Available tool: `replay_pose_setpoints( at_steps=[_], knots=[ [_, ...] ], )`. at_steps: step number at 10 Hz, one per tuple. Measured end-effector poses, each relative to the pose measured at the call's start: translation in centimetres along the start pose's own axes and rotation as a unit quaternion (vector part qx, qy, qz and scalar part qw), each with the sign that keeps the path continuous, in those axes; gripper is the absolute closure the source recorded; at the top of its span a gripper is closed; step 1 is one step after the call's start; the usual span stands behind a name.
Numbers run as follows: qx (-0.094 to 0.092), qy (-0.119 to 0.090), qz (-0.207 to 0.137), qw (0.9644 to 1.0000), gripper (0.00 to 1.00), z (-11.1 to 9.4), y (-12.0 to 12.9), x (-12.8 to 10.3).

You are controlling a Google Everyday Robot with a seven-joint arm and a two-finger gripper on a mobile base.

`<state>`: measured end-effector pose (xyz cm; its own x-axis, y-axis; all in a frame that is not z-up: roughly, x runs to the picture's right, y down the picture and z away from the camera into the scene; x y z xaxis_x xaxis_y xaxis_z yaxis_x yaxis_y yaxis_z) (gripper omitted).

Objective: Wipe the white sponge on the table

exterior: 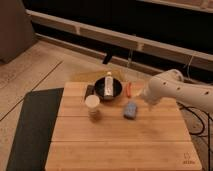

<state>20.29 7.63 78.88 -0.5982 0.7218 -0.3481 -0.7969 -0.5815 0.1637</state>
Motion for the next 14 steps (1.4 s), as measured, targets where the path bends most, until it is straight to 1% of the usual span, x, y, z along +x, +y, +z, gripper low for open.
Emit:
replay_pose_setpoints(
  at_steps=[2, 4, 5, 7, 8, 9, 12, 13, 14],
  knots=[
    [0.013, 0.014, -0.012, 0.9997, 0.35, 2.2, 0.4, 0.7],
    [0.037, 0.036, -0.019, 0.9985, 0.35, 5.3, 0.2, 1.4],
    [0.055, 0.051, -0.021, 0.9970, 0.35, 7.3, -0.3, 1.7],
    [0.080, 0.065, -0.026, 0.9944, 0.35, 9.8, -0.6, 1.5],
    [0.088, 0.069, -0.032, 0.9932, 0.35, 10.9, -0.3, 1.2],
    [0.092, 0.072, -0.036, 0.9925, 0.35, 11.5, 0.1, 1.1],
    [0.084, 0.081, -0.048, 0.9920, 0.36, 12.4, 2.0, 1.3],
    [0.084, 0.083, -0.051, 0.9916, 0.42, 12.6, 2.1, 1.5],
    [0.085, 0.087, -0.053, 0.9912, 0.51, 12.9, 2.0, 1.8]
  ],
)
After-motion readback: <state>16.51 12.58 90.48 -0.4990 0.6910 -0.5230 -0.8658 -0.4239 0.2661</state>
